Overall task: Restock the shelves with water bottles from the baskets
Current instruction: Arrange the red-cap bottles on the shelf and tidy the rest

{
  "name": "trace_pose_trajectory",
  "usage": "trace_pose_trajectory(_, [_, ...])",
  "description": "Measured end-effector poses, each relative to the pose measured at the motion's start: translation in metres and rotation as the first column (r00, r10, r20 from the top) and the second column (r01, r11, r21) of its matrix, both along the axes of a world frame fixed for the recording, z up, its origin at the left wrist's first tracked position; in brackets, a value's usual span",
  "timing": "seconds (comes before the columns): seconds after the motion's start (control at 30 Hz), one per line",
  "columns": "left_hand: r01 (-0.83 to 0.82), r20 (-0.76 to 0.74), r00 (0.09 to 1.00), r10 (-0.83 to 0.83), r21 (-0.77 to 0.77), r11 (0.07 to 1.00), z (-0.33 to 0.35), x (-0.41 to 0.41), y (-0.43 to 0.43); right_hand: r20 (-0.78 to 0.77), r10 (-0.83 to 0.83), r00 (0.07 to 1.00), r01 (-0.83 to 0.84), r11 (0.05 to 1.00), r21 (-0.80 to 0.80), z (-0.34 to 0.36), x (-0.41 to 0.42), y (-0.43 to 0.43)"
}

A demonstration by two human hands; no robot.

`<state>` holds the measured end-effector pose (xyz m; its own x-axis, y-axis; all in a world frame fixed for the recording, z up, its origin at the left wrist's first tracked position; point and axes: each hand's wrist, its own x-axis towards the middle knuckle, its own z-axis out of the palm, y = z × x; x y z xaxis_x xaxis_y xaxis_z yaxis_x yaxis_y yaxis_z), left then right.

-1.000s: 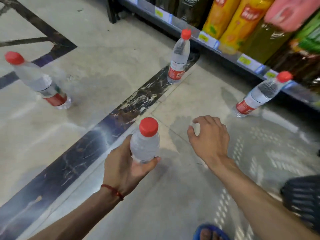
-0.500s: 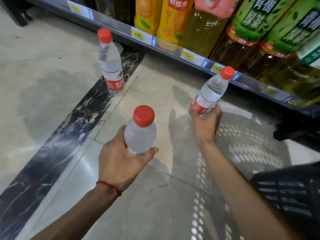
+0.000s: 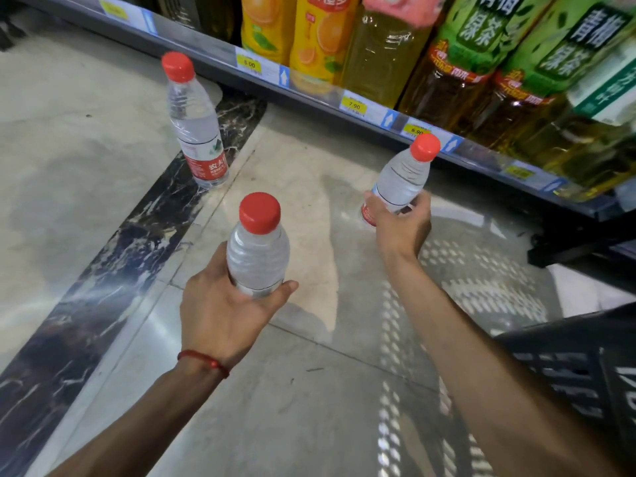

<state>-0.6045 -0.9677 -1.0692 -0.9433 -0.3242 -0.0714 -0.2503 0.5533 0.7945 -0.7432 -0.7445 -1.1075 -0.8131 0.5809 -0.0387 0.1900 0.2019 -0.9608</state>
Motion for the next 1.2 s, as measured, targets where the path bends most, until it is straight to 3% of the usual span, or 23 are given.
trace_pose_trajectory(0.13, [-0.018, 0.003, 1.0, 0.018, -0.004, 1.0, 0.001, 0.004, -0.009, 0.022, 0.109, 0.994, -0.108, 0.993, -0.039, 0.003, 0.028, -0.016])
trace_pose_trajectory(0.3, [-0.043, -0.013, 0.999, 0.045, 0.082, 0.996, 0.004, 0.02, -0.037, 0.105, 0.331, 0.938, -0.298, 0.923, -0.245, 0.014, 0.068, -0.054])
trace_pose_trajectory(0.4, [-0.077, -0.028, 0.996, 0.079, 0.057, 0.995, 0.007, 0.036, -0.06, 0.114, 0.414, 0.903, -0.368, 0.883, -0.29, 0.02, 0.096, -0.078])
trace_pose_trajectory(0.63, [-0.146, -0.018, 0.989, 0.146, 0.034, 0.989, 0.01, 0.106, -0.109, 0.13, 0.579, 0.805, -0.538, 0.804, -0.252, 0.028, 0.161, -0.138])
trace_pose_trajectory(0.8, [-0.18, -0.032, 0.984, 0.178, -0.081, 0.98, 0.035, 0.16, -0.14, 0.127, 0.637, 0.761, -0.605, 0.766, -0.217, 0.046, 0.197, -0.168])
trace_pose_trajectory(0.97, [-0.257, -0.013, 0.966, 0.257, -0.087, 0.962, 0.124, 0.189, -0.158, 0.13, 0.723, 0.678, -0.698, 0.69, -0.195, 0.136, 0.213, -0.185])
trace_pose_trajectory(1.2, [-0.271, 0.09, 0.959, 0.268, 0.023, 0.962, 0.319, 0.211, -0.133, 0.199, 0.722, 0.663, -0.666, 0.69, -0.282, 0.358, 0.255, -0.161])
